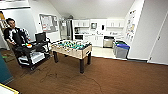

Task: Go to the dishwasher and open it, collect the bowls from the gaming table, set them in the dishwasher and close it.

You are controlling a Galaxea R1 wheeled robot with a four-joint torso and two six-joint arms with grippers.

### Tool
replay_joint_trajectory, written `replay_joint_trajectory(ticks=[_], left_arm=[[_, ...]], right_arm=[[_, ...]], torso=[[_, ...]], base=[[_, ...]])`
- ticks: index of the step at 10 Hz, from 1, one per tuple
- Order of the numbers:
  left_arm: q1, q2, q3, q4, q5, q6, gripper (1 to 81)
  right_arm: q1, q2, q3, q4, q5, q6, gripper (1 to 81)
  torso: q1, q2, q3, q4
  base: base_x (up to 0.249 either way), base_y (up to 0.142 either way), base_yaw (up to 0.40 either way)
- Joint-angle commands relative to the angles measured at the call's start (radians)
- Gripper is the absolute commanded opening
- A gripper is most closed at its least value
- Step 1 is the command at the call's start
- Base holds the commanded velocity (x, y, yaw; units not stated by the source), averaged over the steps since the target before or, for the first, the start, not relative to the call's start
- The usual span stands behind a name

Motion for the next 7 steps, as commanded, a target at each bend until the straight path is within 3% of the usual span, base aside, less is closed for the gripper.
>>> replay_joint_trajectory(ticks=[1,7], left_arm=[[-0.046,-0.018,-0.011,0.005,0.03,0.008,1.0],[-0.046,-0.02,-0.011,0.004,0.027,0.008,1.0]], right_arm=[[0.034,-0.01,0.003,-0.01,-0.043,-0.001,1.0],[0.035,-0.01,0.003,-0.011,-0.043,-0.001,1.0]], torso=[[0.0,0.0,0.0,0.0],[0.0,0.0,0.0,0.0]], base=[[0.0,0.0,-0.335],[0.0,0.0,-0.317]])
